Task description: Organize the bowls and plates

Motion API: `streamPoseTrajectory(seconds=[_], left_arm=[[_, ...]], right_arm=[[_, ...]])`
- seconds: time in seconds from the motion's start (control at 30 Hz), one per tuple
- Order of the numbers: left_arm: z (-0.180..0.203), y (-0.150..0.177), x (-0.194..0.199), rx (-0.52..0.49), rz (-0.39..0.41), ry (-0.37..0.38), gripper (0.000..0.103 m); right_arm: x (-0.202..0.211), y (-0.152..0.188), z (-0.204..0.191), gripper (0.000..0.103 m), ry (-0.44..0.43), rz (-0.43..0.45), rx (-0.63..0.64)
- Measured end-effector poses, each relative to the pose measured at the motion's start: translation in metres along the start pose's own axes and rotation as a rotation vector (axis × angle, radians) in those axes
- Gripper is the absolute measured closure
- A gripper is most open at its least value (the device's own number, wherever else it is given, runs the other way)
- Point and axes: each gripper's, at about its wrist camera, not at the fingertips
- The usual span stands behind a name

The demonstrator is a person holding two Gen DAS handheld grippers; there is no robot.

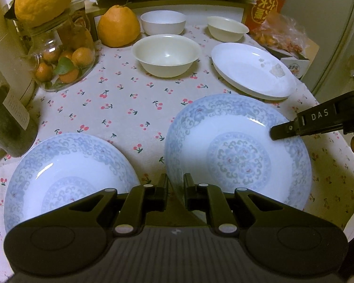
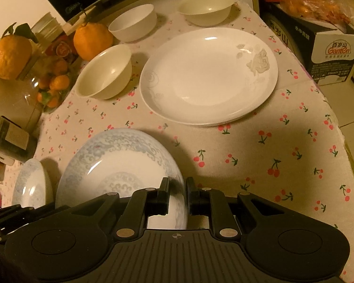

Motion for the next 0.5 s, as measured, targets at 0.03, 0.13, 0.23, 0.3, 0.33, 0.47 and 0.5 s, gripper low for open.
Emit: streamPoseTrajectory(seconds=[0.03,0.13,0.23,0.3,0.33,0.47,0.5], left_arm=[[0.000,0.000,0.000,0.001,0.001,0.000,0.091],[0.000,0.000,0.001,-0.004,0.004,-0.003,0.091],[0.002,0.000,0.005,-0.023,0.034,-0.023,0.090],[0.003,0.000,0.008,-0.030,0.050,-0.036,0.084],[0.003,0.000,0.009,-0.030,0.054,-0.038,0.083],[0.002,0.000,0.012,-0.024,0.064,-0.042,0.081],[0.002,0.000,0.014,-0.024,0.067,-0.042,0.079]], right_arm=[[0.000,0.000,0.000,0.087,0.001,0.000,-0.001],[0.001,0.001,-0.002,0.086,0.006,0.003,0.003],[0.004,0.000,-0.004,0.085,0.019,0.013,0.010],[0.006,0.000,-0.005,0.083,0.019,0.020,0.015],[0.007,0.000,-0.005,0.080,0.014,0.023,0.014],[0.010,0.000,-0.008,0.068,0.008,0.025,0.018],[0.011,0.000,-0.009,0.063,0.006,0.026,0.020]])
Point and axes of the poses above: each gripper's, at about its wrist camera, not at the fingertips, and x roughly against the way its jaws point, z to its right, y to its underside, and after that the axes turned 5 degrees about x, right-handed
